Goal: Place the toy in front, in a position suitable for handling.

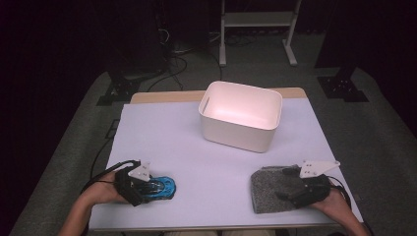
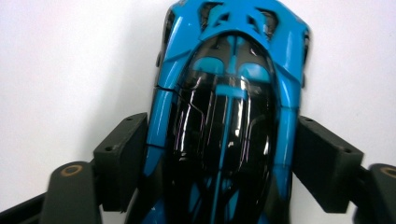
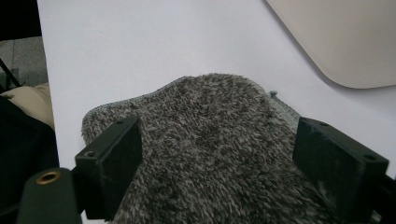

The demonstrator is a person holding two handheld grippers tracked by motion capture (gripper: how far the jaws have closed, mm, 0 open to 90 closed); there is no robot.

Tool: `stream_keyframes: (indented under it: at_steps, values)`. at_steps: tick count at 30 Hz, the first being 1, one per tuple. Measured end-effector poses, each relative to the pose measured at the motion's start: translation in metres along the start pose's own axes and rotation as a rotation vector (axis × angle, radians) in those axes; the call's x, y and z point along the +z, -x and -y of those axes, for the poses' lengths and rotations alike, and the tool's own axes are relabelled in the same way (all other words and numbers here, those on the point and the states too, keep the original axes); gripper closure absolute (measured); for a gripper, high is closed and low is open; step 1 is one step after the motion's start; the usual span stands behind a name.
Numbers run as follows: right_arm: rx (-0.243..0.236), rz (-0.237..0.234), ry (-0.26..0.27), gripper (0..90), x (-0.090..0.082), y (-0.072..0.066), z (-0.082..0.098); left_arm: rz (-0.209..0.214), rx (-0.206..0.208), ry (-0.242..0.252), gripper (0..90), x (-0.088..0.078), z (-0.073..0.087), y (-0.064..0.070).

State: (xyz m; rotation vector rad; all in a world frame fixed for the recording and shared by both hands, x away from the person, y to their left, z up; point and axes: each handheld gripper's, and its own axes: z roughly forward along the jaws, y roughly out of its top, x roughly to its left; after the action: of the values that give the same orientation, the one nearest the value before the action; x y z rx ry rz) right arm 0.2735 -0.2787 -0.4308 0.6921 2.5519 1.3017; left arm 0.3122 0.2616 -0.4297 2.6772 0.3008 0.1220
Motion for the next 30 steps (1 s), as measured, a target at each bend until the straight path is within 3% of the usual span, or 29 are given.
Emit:
stream_keyframes:
  at_steps: [6, 11, 20, 30]
  values:
    - [0.001, -0.001, -0.002, 14.7, 0.0009, -0.0012, -0.0008, -0.002, -0.016, 0.015, 23.8, 0.0009, 0.002, 0.0002]
    - [-0.004, 0.0, -0.004, 14.7, 0.0016, -0.0014, -0.0011, -0.012, -0.057, 0.022, 21.2, 0.005, 0.0018, 0.0022]
    - [-0.002, 0.002, -0.002, 14.7, 0.0022, -0.0016, -0.0015, -0.012, -0.021, 0.052, 23.7, 0.0038, 0.0029, 0.0031]
    - [0.005, 0.006, 0.006, 14.7, 0.0017, -0.0012, -0.0021, 0.006, -0.048, 0.094, 25.3, 0.0014, 0.0097, 0.002]
